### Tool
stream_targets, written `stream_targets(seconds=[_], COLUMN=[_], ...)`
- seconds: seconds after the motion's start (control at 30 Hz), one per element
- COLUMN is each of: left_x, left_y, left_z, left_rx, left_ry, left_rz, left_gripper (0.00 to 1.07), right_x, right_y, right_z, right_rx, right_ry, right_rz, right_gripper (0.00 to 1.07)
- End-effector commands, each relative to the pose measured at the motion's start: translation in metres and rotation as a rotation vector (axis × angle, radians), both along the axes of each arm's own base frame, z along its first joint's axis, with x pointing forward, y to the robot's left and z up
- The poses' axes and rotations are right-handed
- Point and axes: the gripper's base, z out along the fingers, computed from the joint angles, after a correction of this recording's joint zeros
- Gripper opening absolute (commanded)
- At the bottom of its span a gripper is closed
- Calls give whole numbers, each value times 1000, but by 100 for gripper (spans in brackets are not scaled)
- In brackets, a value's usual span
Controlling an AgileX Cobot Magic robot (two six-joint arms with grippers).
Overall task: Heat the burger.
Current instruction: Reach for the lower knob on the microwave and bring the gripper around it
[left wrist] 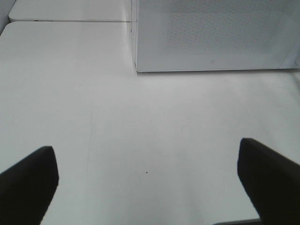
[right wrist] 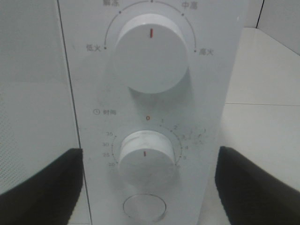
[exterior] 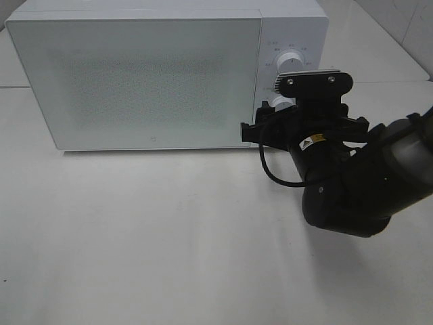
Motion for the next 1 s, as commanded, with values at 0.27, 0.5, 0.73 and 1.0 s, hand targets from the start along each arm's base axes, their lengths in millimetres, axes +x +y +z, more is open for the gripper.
stream_targets(seconds=[0.27, 0.5, 0.73, 1.0], left_x=[-3, -3, -3, -3], left_y=[0, 0, 0, 0], left_z=[0, 0, 0, 0], left_rx=[-3, -3, -3, -3], left_ry=[-29, -29, -29, -29], left_rz=[1, 1, 1, 1], left_gripper=[98, 98, 98, 98], right_x=[19, 30, 33, 33], right_y=[2, 3, 3, 3], right_z=[6, -4, -4, -6], right_rx=[-3, -7, 3, 4], right_ry=[-150, -123, -127, -105], right_rz=[-54, -64, -71, -62], right_gripper=[75, 75, 75, 68])
